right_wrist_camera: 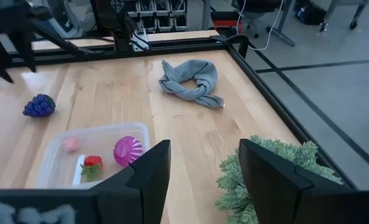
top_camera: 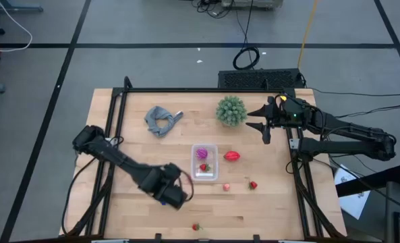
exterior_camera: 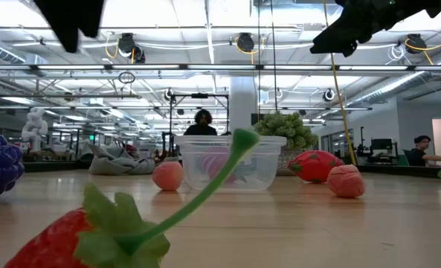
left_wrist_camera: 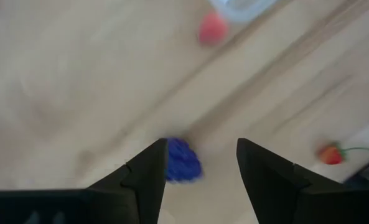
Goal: Pick and placing Produce into tupperware
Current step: Put the grape into the transparent bin
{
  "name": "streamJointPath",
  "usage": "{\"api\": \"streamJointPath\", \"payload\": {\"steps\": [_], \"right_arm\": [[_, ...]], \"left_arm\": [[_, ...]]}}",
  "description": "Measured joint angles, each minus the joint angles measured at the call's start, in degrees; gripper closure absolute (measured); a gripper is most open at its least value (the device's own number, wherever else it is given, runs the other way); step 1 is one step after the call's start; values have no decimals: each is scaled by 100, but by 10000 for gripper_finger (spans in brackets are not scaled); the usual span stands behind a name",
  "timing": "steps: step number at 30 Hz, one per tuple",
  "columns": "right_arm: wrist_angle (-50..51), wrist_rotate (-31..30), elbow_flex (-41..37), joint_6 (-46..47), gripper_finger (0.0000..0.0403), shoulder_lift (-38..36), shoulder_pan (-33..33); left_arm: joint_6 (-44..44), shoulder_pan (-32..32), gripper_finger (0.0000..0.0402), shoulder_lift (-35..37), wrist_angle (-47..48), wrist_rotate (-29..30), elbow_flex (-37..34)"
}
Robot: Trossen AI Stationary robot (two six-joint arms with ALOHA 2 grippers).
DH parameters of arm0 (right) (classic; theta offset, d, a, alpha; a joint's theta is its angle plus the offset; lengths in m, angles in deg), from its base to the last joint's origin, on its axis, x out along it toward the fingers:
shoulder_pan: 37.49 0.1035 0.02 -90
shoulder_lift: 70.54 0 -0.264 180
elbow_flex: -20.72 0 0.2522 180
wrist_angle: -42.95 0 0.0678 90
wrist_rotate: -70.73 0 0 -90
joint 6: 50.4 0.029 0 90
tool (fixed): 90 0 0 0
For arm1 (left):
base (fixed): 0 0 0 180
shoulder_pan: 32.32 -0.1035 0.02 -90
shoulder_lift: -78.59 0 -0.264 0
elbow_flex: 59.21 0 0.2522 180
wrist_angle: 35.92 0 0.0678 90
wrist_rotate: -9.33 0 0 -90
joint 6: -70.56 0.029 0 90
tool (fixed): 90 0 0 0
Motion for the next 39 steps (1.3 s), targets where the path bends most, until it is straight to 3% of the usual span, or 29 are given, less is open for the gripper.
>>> {"api": "streamJointPath", "payload": {"steps": [7,14,20,34,39], "right_arm": [[30,2,0,-320,220,0,0],[27,2,0,-65,220,0,0],[37,4,0,248,220,-2,0],[82,6,0,397,220,-7,-1],[82,6,1,392,220,-7,0]], "left_arm": [[-2722,605,204,-122,-84,-30,-1],[-4233,904,209,-344,-97,-72,-4],[-4431,910,224,-495,32,-155,-4],[-3809,842,230,-596,-21,179,-4],[-4178,842,227,-596,-15,182,-4]]}}
